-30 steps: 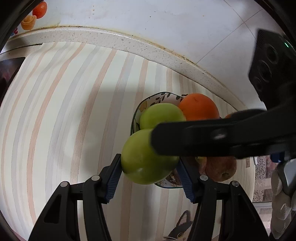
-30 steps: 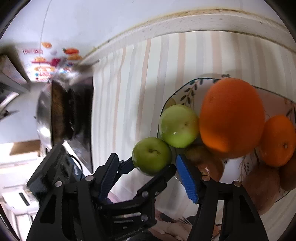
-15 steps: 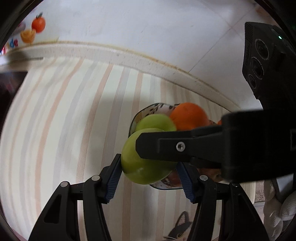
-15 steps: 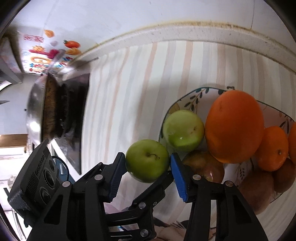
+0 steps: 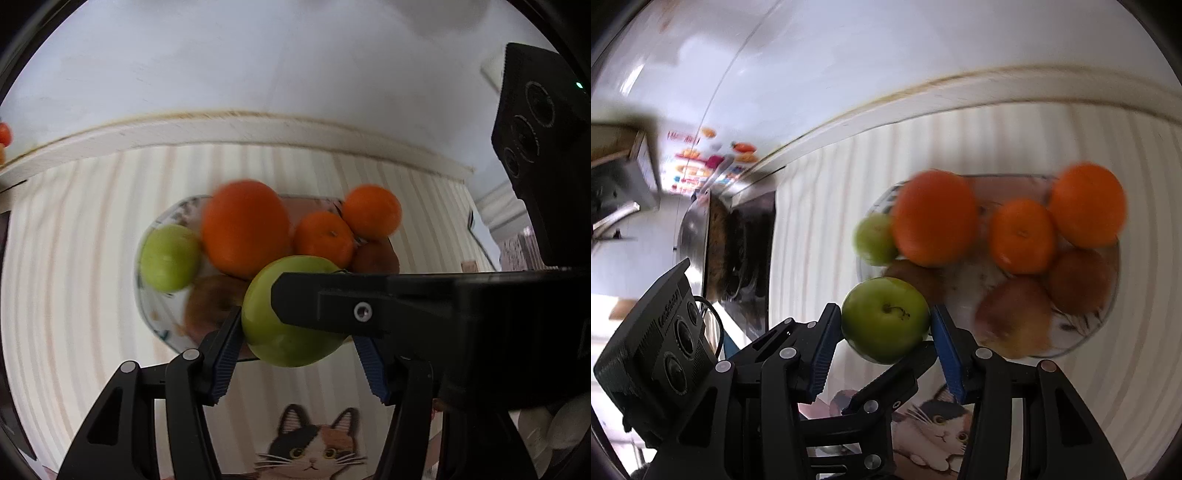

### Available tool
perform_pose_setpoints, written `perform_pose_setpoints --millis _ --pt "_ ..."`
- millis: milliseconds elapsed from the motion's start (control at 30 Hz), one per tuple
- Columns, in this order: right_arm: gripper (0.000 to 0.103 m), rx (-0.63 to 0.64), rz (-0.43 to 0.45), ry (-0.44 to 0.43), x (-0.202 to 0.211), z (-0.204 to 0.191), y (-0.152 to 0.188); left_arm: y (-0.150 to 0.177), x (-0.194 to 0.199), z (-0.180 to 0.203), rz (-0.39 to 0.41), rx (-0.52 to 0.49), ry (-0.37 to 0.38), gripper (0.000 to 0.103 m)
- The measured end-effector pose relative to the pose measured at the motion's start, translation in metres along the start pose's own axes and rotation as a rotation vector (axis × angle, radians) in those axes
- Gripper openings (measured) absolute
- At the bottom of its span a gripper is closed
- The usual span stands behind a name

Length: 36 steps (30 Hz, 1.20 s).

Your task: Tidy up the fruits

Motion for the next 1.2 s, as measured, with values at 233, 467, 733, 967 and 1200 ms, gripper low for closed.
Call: perform_pose_setpoints --millis 233,467,733,967,1200 --pt "0.078 -0.119 0.064 -0.036 0.012 0.038 -0.005 -0.002 -0.002 -0.009 -0.064 0.049 -0.034 0.067" --pt "0.092 -0.045 0.209 0.123 0.049 0.045 -0.006 0.005 0.016 -0.035 -0.032 0.083 -0.156 0.085" --pt "0.095 0.088 0.310 0.283 0.051 0.035 0.040 0.063 0.002 -0.054 -0.079 0.102 -0.257 0.084" --pt "0.095 0.018 0.290 0.232 0.028 0.052 0.090 0.118 -0.043 -0.075 -0.115 0.116 -0.313 0.054" --pt "0.095 0.066 0.304 0.232 0.038 0.049 0.115 0.125 0.041 -0.069 -0.002 0.193 -0.241 0.059"
Point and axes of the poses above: each gripper's, at about its wrist camera, not at the fingertips, and x roughly against the way its jaws point, z to its right, y to its underside, the point moved 10 cm from there along -x, roughly the way its jaws point, and after that the axes turned 5 degrees about -x, right-handed, at the moved point
